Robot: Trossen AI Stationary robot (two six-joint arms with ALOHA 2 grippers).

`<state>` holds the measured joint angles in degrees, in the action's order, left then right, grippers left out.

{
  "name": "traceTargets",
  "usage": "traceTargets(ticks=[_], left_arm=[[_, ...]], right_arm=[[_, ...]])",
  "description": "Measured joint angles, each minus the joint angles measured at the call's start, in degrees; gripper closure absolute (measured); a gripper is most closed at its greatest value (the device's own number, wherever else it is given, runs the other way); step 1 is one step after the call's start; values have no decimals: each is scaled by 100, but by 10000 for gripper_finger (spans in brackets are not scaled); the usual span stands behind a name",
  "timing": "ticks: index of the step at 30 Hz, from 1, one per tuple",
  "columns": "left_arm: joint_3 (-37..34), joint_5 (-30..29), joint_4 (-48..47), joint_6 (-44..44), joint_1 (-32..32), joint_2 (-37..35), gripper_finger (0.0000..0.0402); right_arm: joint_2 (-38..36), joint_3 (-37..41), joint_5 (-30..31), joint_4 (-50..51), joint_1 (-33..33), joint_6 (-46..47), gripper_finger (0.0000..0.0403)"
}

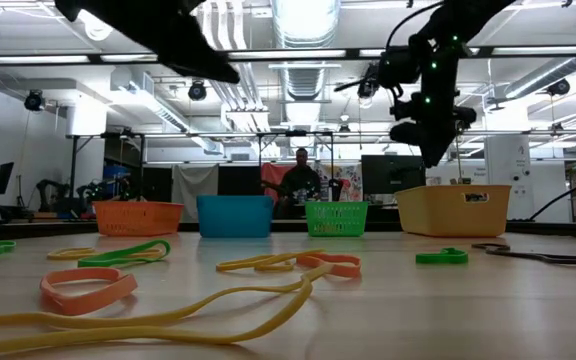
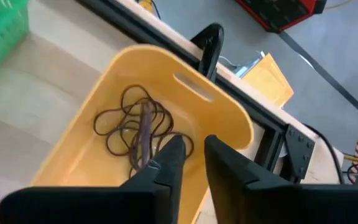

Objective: Sort rubber bands into baskets
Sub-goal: Put the purple rubber band into the light orange bin, then put the yellow rubber band into the blue bin

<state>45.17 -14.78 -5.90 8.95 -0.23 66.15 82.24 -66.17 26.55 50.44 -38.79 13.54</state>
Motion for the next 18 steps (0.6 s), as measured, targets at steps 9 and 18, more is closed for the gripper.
traceTargets(ticks=[9,18], left_arm=[[102,194,-1286,-743,-2,-26,245],[244,482,-1834,-1116,-11,111,245]], right_arm=[[-4,385,0,-795,3,-66,259],[-22,138,0,-923,302,-192,217]])
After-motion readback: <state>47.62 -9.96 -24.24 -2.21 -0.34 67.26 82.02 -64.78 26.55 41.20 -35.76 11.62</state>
